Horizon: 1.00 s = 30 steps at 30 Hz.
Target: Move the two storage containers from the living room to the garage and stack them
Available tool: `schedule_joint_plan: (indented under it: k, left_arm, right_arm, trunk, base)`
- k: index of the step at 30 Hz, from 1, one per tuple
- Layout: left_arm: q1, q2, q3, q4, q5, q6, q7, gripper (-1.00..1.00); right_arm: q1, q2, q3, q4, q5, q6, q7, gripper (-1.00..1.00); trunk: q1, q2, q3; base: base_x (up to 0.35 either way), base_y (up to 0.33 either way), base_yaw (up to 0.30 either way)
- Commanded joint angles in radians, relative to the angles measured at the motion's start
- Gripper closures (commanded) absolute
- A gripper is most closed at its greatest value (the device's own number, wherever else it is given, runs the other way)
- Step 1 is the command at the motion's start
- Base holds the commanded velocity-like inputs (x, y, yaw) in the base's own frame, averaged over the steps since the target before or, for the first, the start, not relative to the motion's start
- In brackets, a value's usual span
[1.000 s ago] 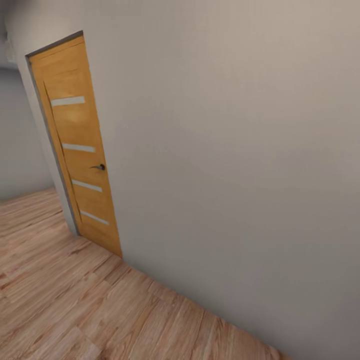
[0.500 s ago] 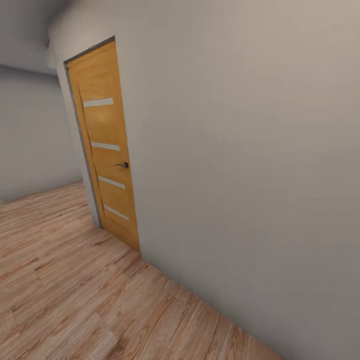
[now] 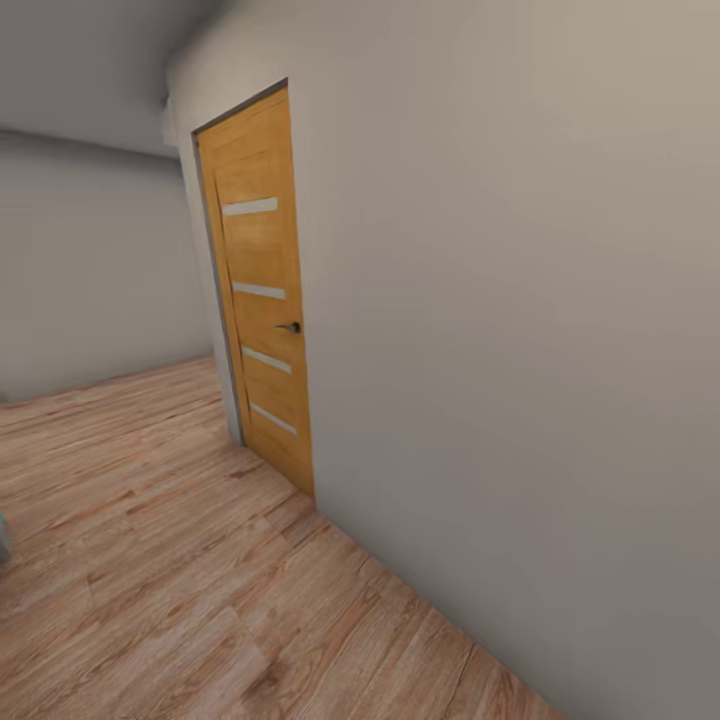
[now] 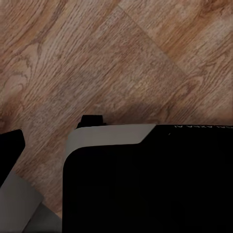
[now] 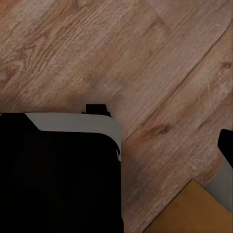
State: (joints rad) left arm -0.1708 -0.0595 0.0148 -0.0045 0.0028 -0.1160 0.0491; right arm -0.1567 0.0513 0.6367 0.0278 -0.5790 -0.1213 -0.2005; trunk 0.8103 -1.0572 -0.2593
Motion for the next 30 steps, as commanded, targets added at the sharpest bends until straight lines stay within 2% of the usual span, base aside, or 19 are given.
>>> schedule_joint_plan:
  k: [1, 30]
  left_arm:
    - [-0.001, 0.0, 0.002, 0.001, 0.0, -0.004, 0.003, -1.0]
    - [-0.001, 0.0, 0.002, 0.001, 0.0, -0.004, 0.001, -1.0]
  right_arm:
    - [-0.001, 0.001, 0.008, 0.003, -0.008, -0.006, 0.0, -1.0]
    - [-0.001, 0.001, 0.009, 0.003, -0.008, -0.006, 0.0, -1.0]
  trunk:
    - [0.0, -0.001, -0.001]
    - [0.0, -0.001, -0.009]
  base:
    - [0.0, 0.0, 0.268]
    - [0.0, 0.0, 0.268]
